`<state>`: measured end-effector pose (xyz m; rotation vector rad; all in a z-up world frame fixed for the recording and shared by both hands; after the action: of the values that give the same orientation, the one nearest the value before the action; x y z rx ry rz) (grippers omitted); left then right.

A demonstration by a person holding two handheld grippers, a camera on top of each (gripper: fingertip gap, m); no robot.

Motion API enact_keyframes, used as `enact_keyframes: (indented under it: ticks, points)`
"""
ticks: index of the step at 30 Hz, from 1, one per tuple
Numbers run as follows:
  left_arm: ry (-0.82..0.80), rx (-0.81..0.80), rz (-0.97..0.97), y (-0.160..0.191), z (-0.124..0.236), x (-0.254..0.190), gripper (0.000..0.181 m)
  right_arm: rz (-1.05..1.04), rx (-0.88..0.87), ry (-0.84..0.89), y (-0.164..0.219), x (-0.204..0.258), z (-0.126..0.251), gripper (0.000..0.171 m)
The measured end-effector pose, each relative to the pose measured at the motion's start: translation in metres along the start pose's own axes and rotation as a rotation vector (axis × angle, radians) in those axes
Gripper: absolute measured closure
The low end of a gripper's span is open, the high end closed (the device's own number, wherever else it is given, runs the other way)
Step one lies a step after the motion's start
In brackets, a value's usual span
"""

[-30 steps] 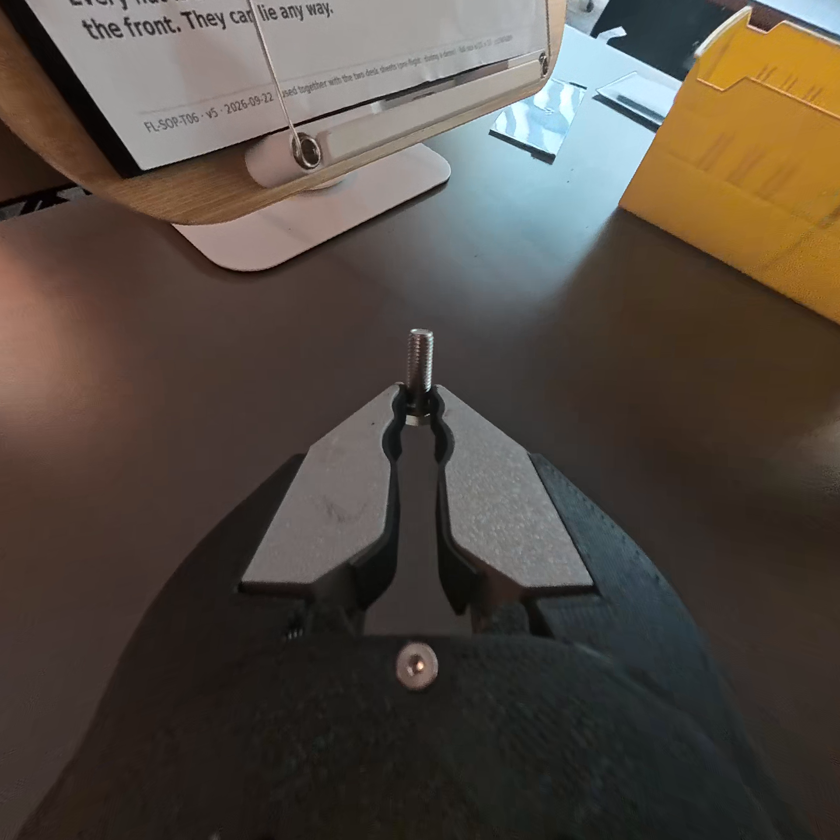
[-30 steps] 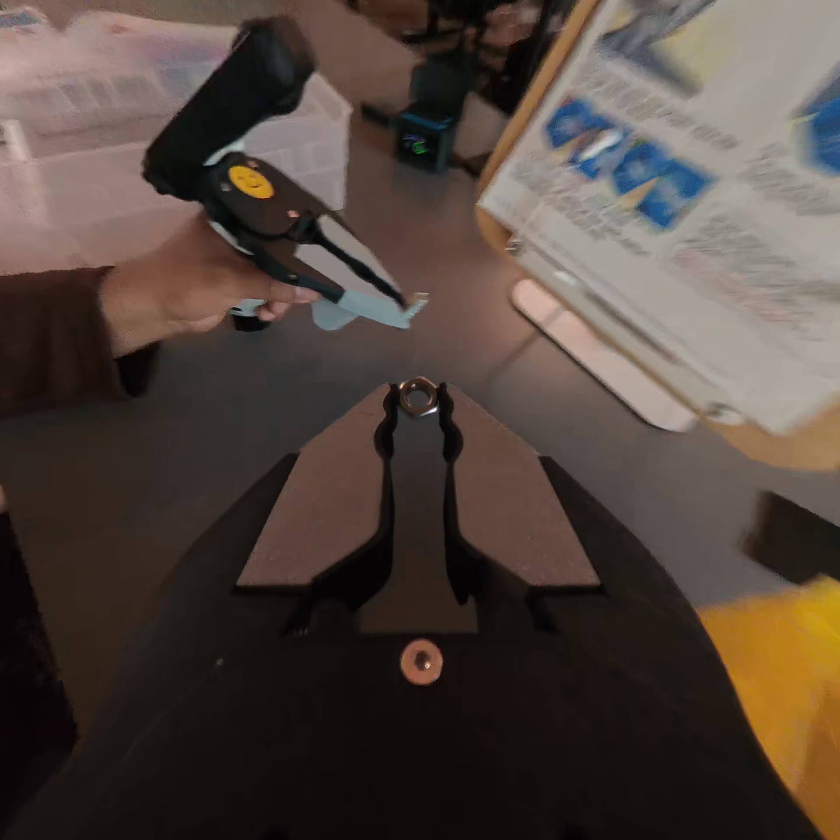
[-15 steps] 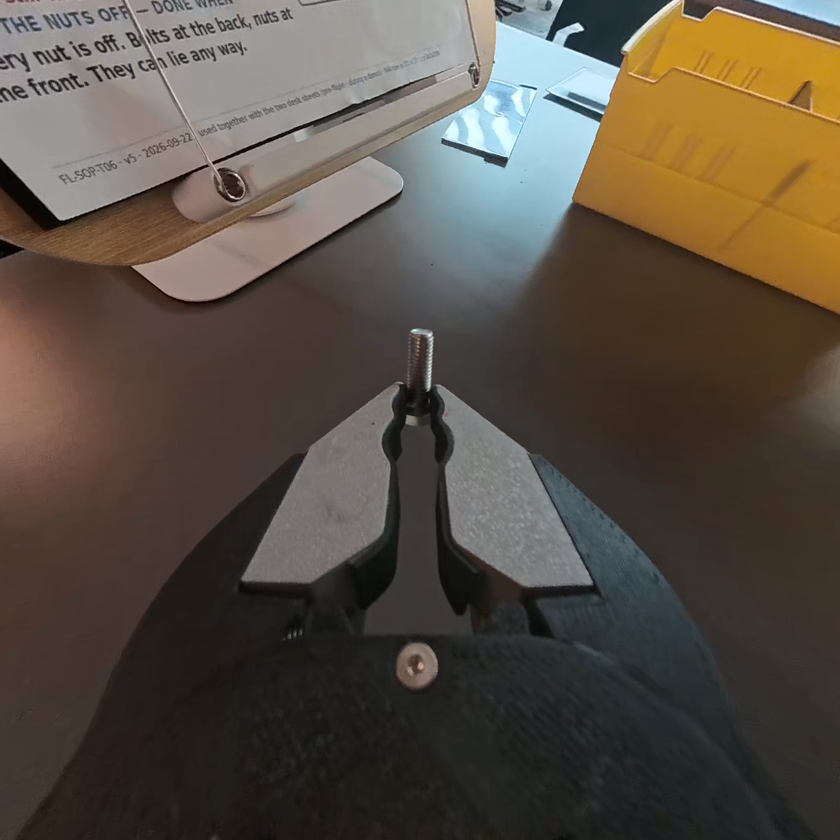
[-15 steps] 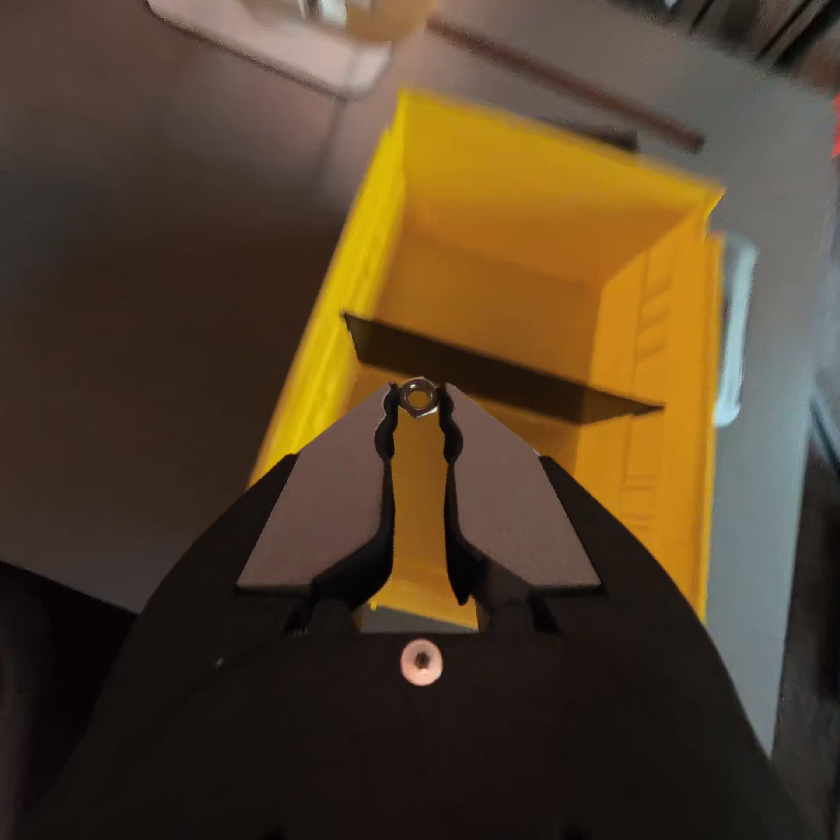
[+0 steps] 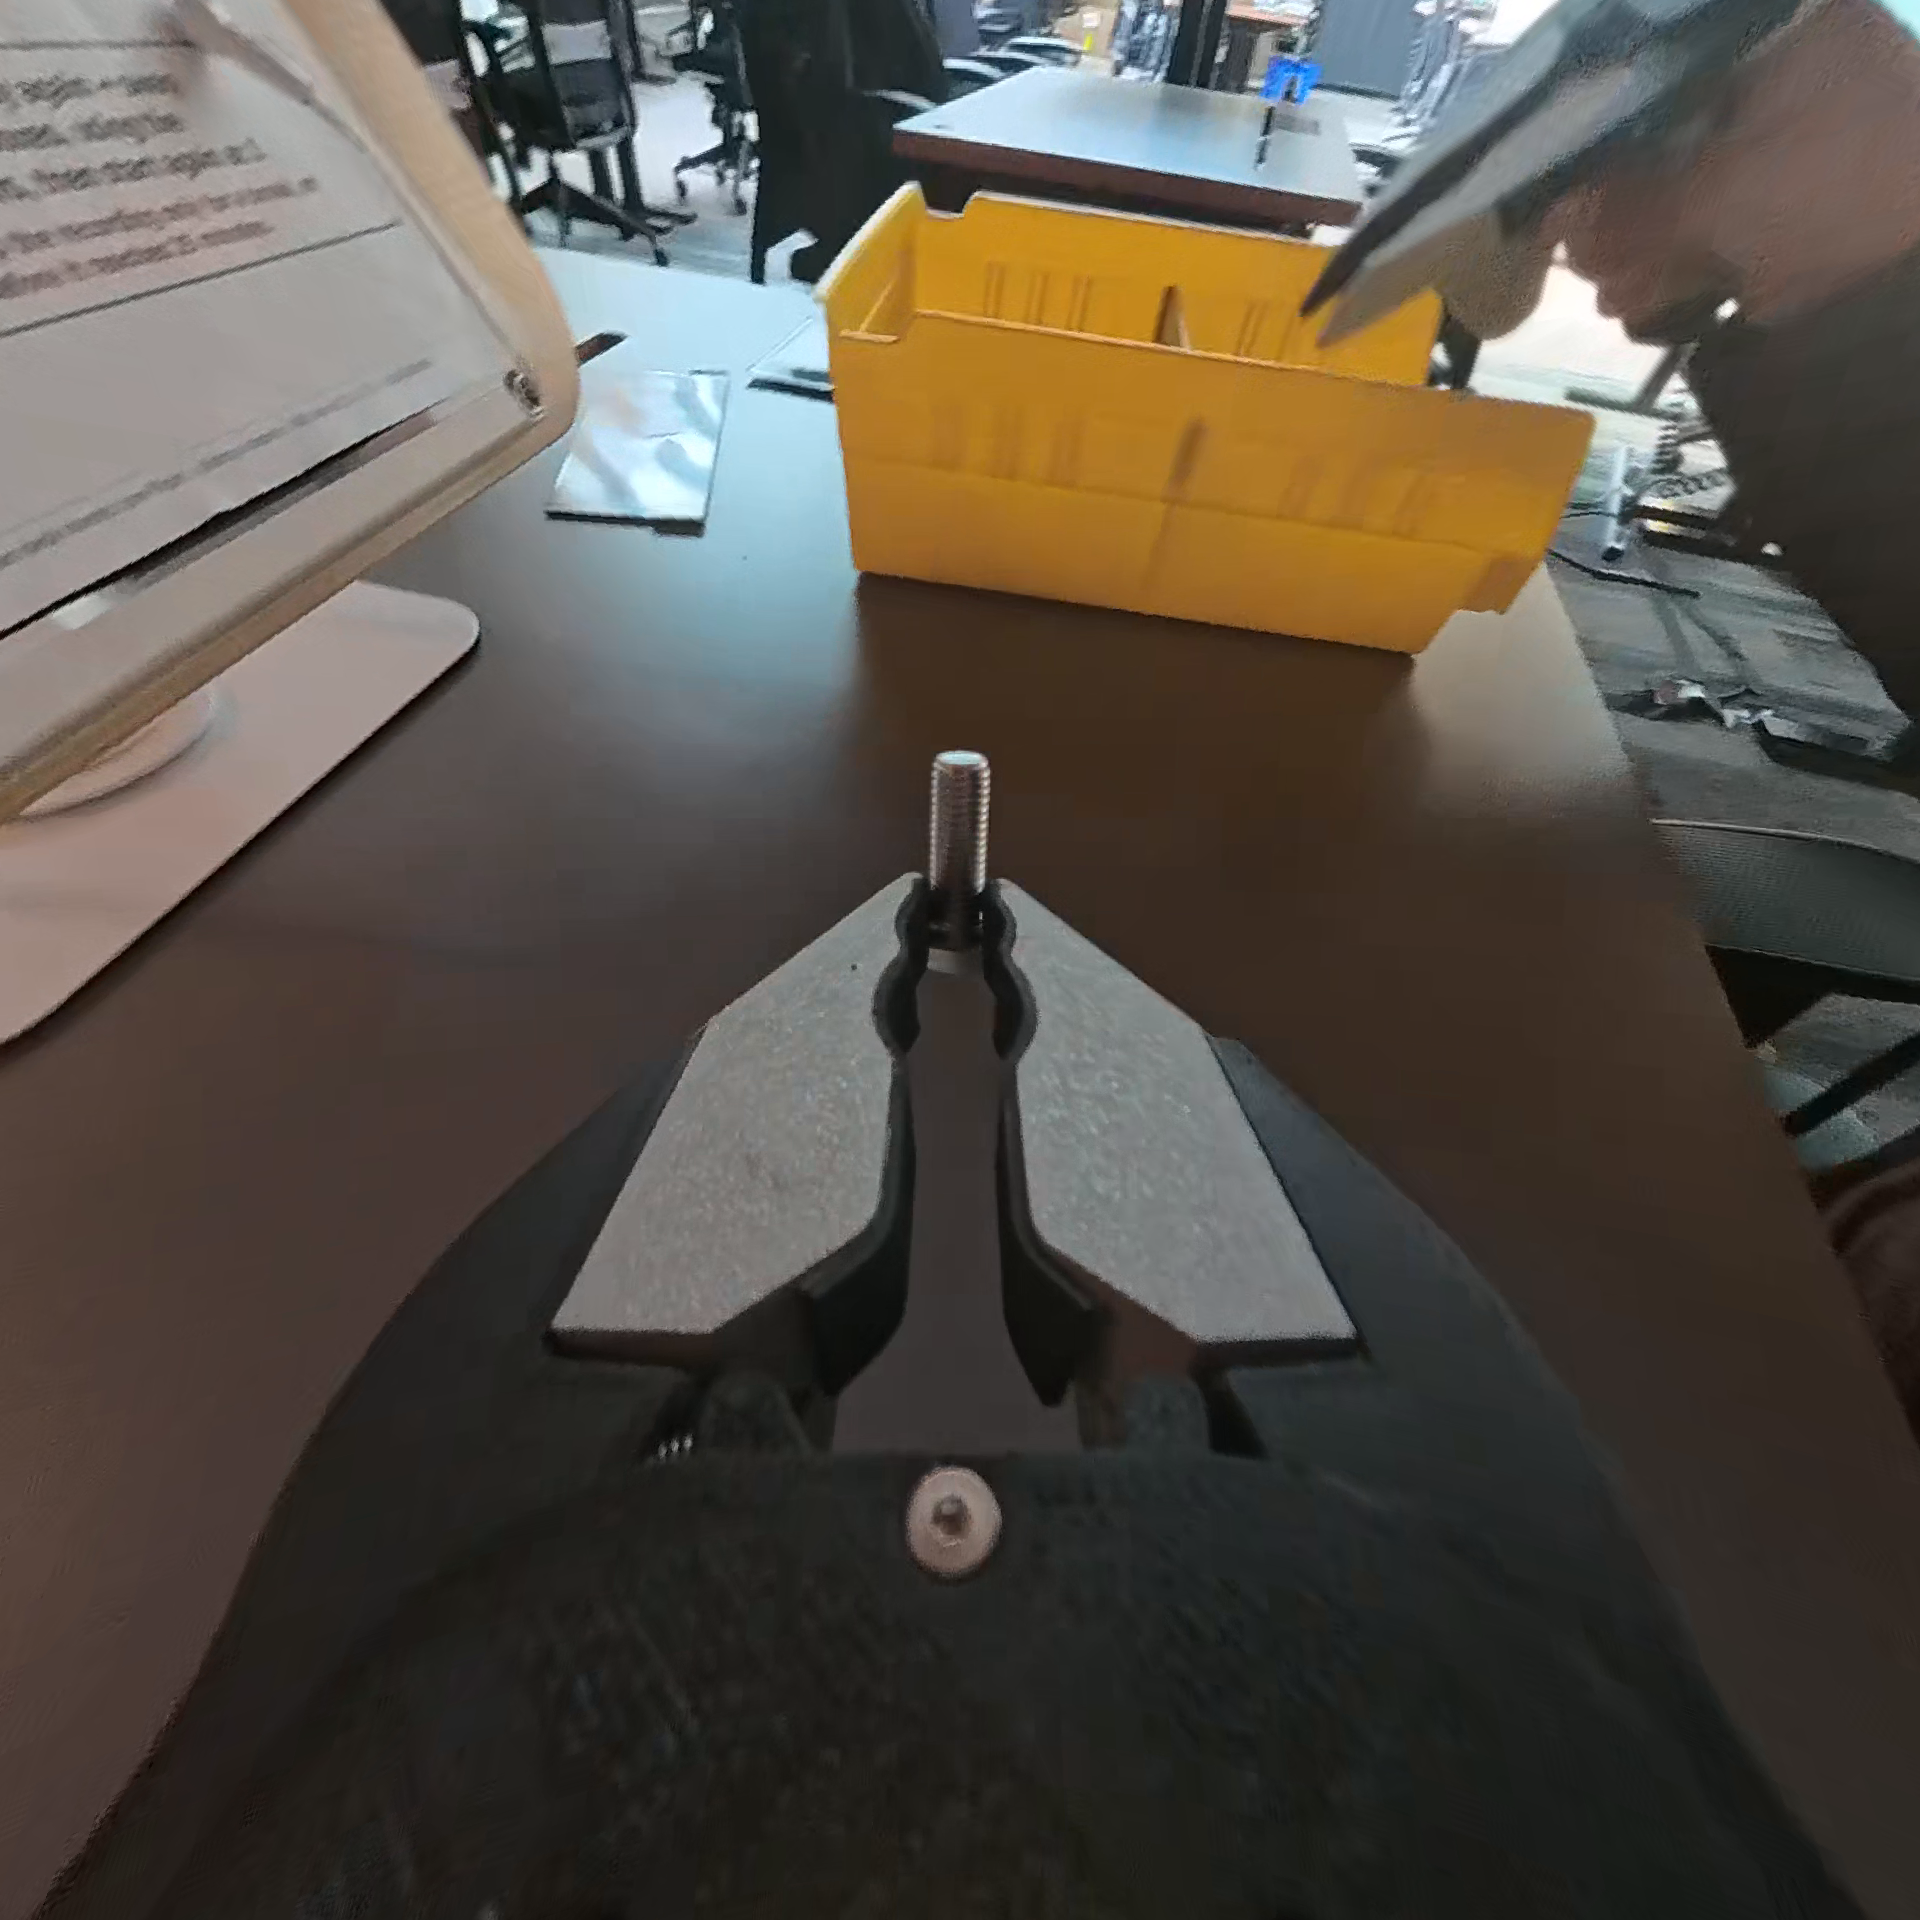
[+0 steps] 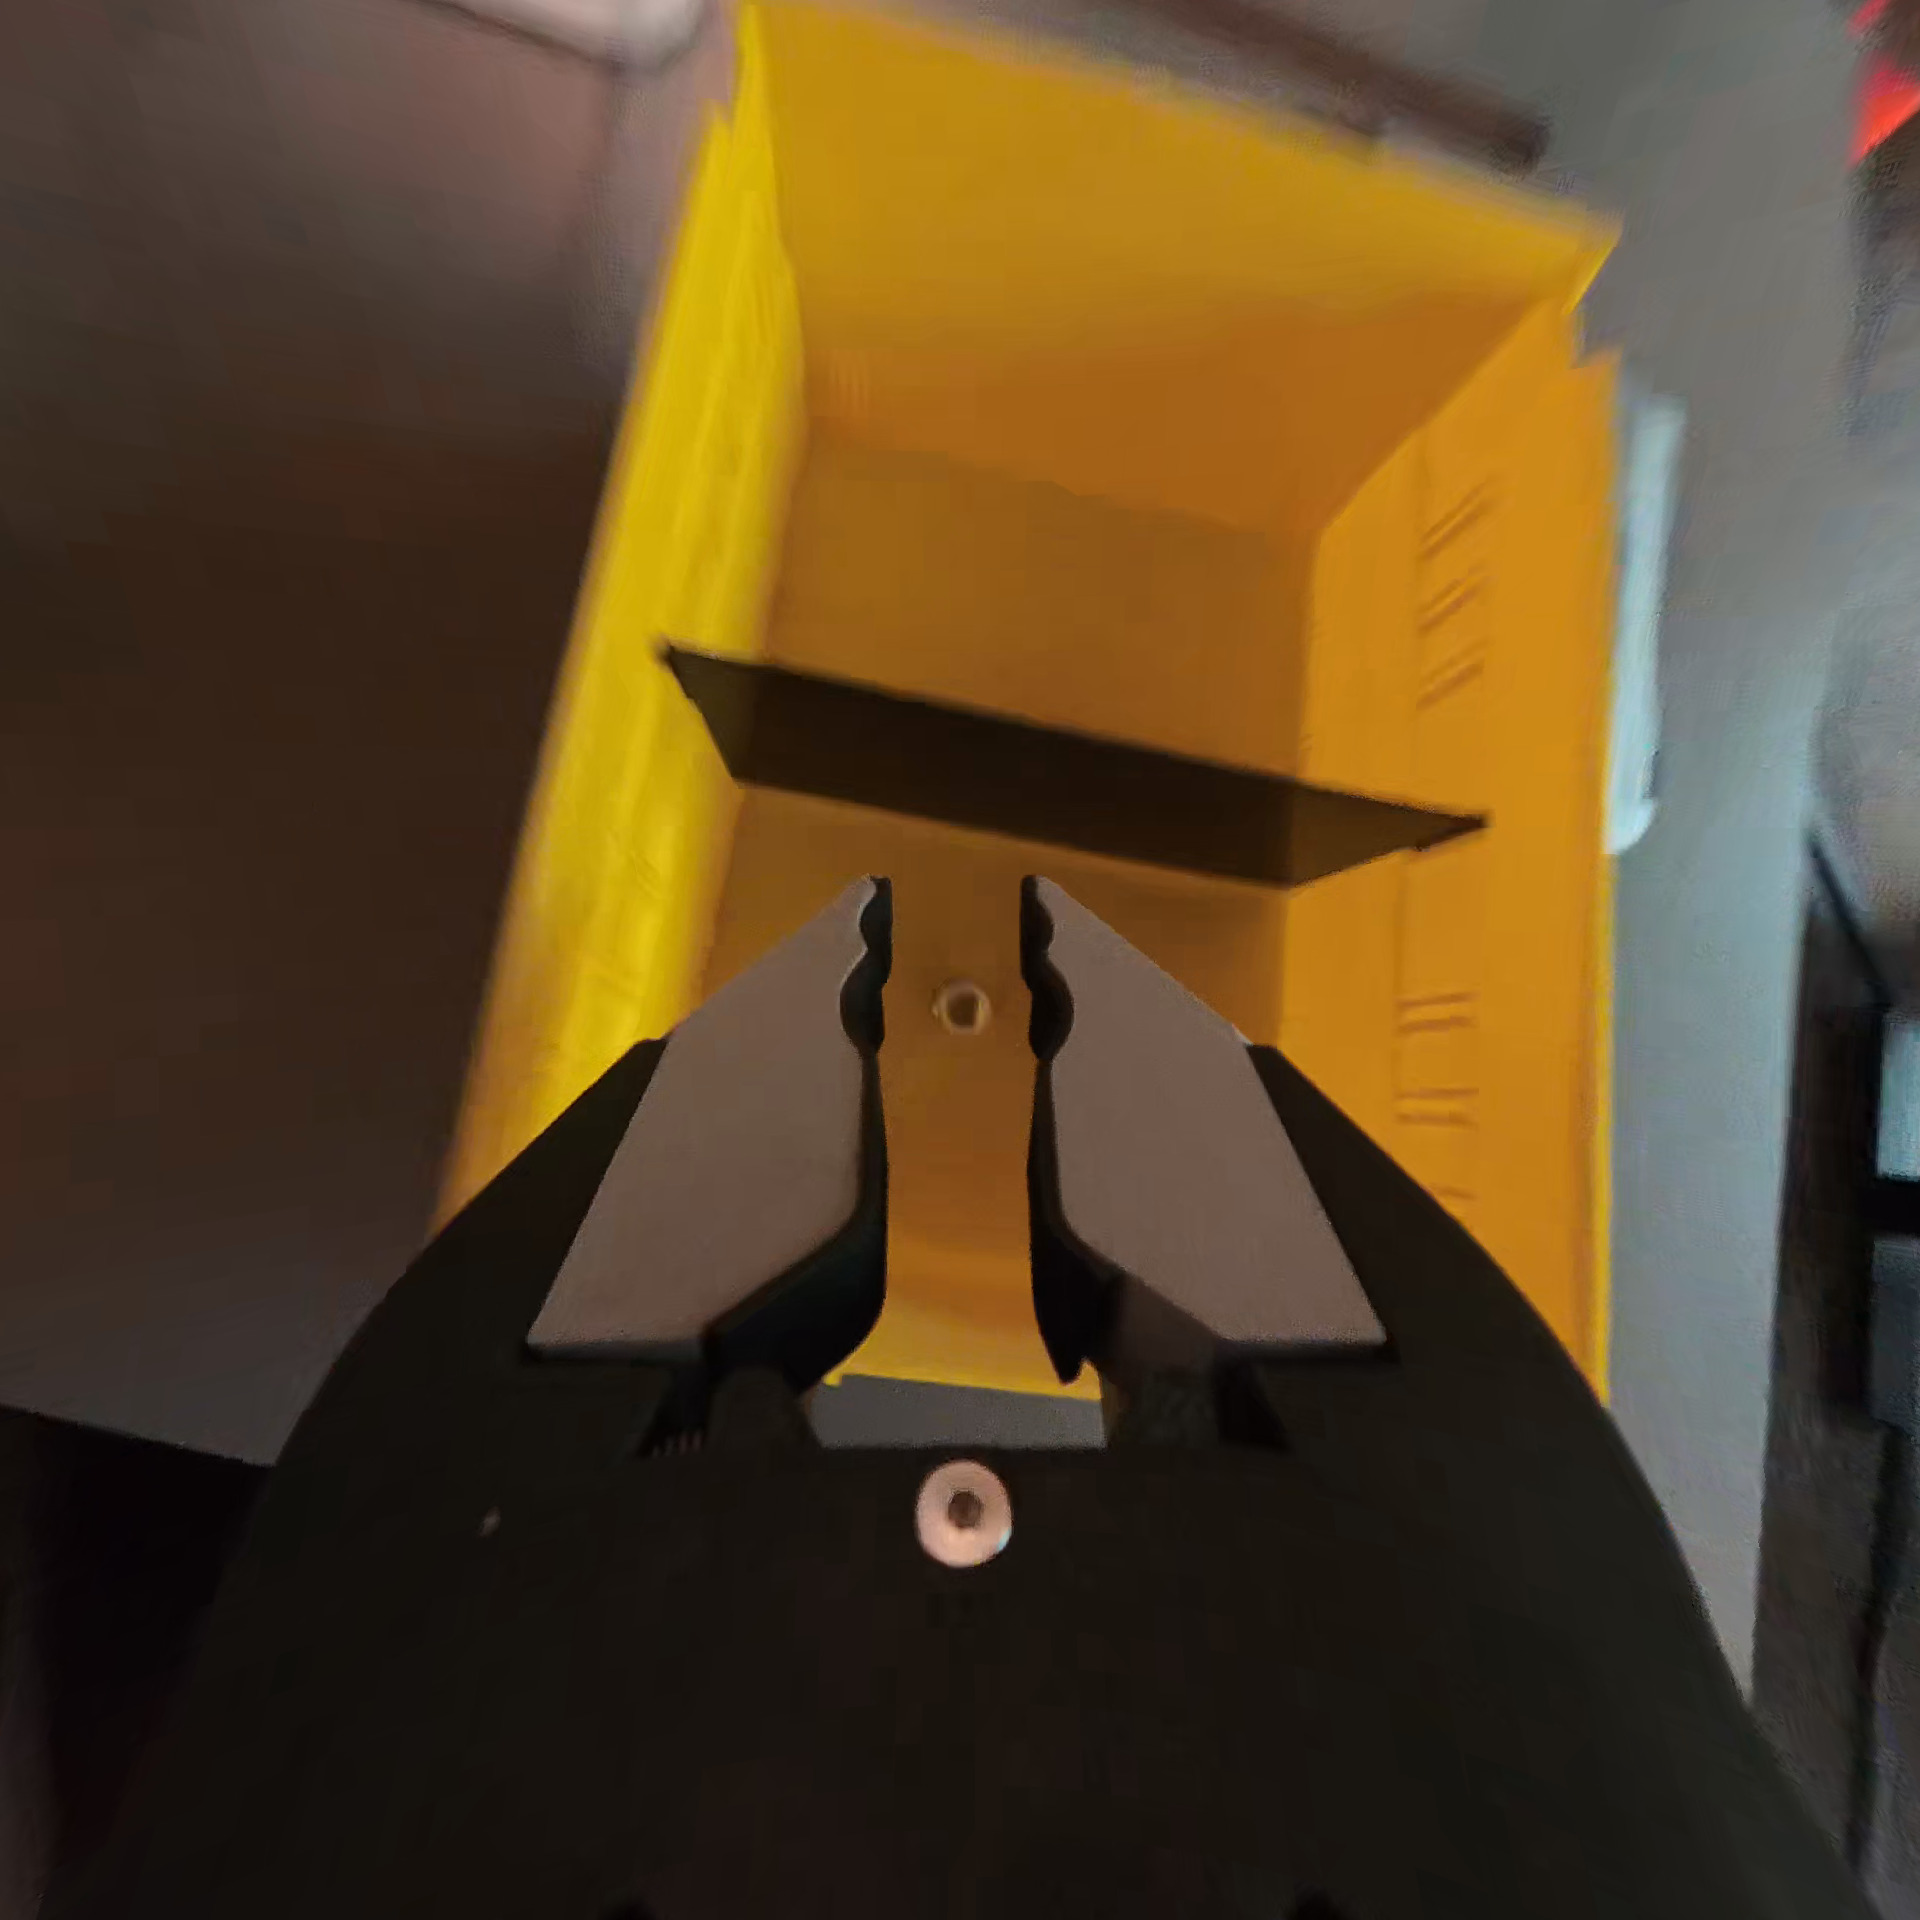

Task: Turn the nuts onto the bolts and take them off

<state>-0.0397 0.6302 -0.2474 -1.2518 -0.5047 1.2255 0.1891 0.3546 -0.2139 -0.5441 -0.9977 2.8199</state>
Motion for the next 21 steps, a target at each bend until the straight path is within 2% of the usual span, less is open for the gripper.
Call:
enact_keyframes:
  ticks: [3,5,7,9,15,17,19,21]
  points:
    - [0.091,-0.027,-0.026,-0.005,0.0,-0.018,0.174,0.032,-0.282,-0.054,-0.06,0.033,0.036,0.149]
    - [0.155,-0.045,-0.036,-0.008,0.0,-0.03,0.174,0.083,-0.459,-0.201,-0.099,0.078,0.051,0.146]
    - [0.195,-0.054,-0.049,-0.009,0.001,-0.037,0.174,0.139,-0.563,-0.391,-0.127,0.13,0.05,0.146]
    - [0.207,-0.055,-0.073,-0.008,0.0,-0.042,0.174,0.156,-0.598,-0.488,-0.145,0.166,0.032,0.143]
    - [0.277,-0.1,-0.118,-0.012,0.004,-0.06,0.174,0.144,-0.629,-0.626,-0.176,0.231,-0.018,0.135]
    - [0.267,-0.11,-0.123,-0.014,0.004,-0.06,0.173,0.161,-0.606,-0.654,-0.179,0.242,-0.029,0.144]
    - [0.245,-0.108,-0.11,-0.015,0.003,-0.056,0.173,0.183,-0.619,-0.678,-0.181,0.248,-0.03,0.165]
    - [0.212,-0.118,-0.062,-0.017,0.001,-0.049,0.173,0.215,-0.596,-0.593,-0.183,0.244,-0.035,0.165]
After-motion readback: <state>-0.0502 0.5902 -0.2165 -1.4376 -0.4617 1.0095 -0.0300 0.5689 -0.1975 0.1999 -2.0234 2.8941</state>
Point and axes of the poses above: each gripper's, where its closed fingertips meet, z back along the fingers, y out of its underside, x = y × z across the jaws, the point moved 3 cm from there along z, back along the fingers, and after that the axes turned 14 degrees about z, right-handed, at the moved point
